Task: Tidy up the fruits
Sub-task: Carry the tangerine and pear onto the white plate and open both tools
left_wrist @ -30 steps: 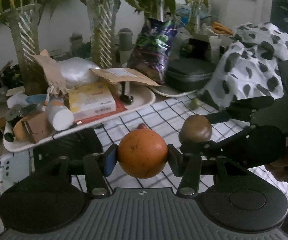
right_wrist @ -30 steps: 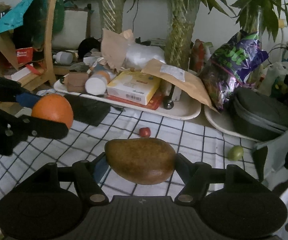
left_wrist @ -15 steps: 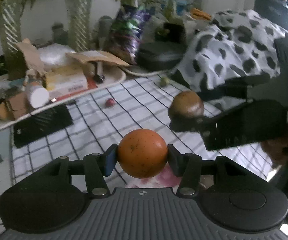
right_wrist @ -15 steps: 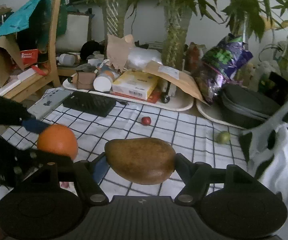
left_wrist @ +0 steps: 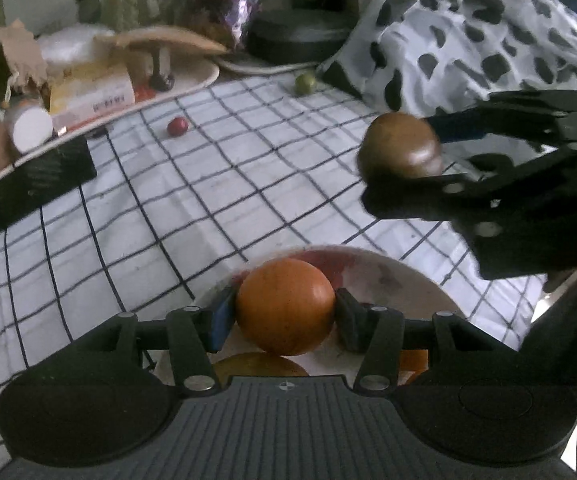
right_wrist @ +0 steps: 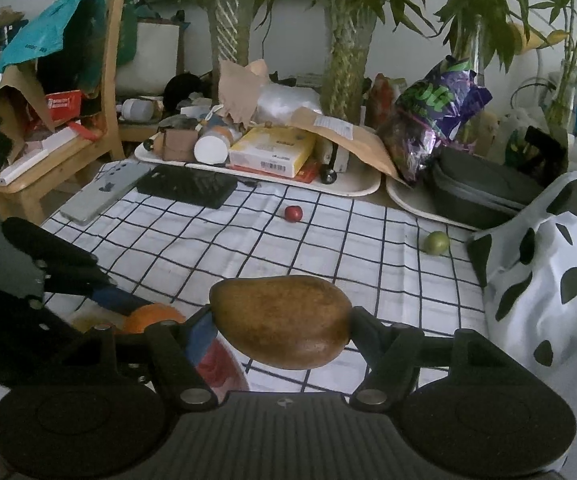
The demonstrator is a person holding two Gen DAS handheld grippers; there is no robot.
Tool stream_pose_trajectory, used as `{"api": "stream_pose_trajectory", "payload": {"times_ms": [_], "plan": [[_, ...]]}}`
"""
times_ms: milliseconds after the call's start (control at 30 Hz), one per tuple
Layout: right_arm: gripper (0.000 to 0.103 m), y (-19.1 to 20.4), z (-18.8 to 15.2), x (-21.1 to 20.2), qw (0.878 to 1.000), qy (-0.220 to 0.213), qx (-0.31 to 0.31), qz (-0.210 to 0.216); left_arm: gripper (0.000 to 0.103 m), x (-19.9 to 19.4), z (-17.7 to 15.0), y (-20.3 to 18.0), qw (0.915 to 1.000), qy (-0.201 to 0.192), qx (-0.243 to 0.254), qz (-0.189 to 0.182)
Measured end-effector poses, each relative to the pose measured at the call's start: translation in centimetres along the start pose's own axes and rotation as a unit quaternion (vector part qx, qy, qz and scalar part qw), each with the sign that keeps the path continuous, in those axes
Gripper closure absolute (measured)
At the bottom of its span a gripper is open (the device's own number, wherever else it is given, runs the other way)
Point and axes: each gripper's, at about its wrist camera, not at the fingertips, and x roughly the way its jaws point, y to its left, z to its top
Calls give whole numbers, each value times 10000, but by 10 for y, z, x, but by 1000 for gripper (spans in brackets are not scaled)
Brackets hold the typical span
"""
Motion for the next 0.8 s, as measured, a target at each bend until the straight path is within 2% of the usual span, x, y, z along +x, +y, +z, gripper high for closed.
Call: {"api": "stream_pose_trajectory", "payload": {"times_ms": [67, 167, 333, 533, 667, 800], "plan": [[30, 0, -2, -1, 10000, 15, 16, 8, 38, -1, 0, 2, 9998, -48, -78, -148], [30, -1, -4, -3, 10000, 46, 68, -5, 32, -10, 4, 6, 9993, -242, -236, -133], [30, -2, -10, -6, 9997, 151, 171, 72, 32, -32, 9, 16, 9973, -496, -546, 75], [30, 11, -19, -3, 9966, 556, 346, 503, 32, -51, 4, 19, 9945, -696, -646, 450], [29, 20, -23, -2, 9923, 762, 563, 794, 32, -58, 0, 19, 9931, -768, -771, 437], [29, 25, -26, 0, 9886, 957, 763, 880, 32, -61, -7, 16, 9929, -765, -758, 505]]}}
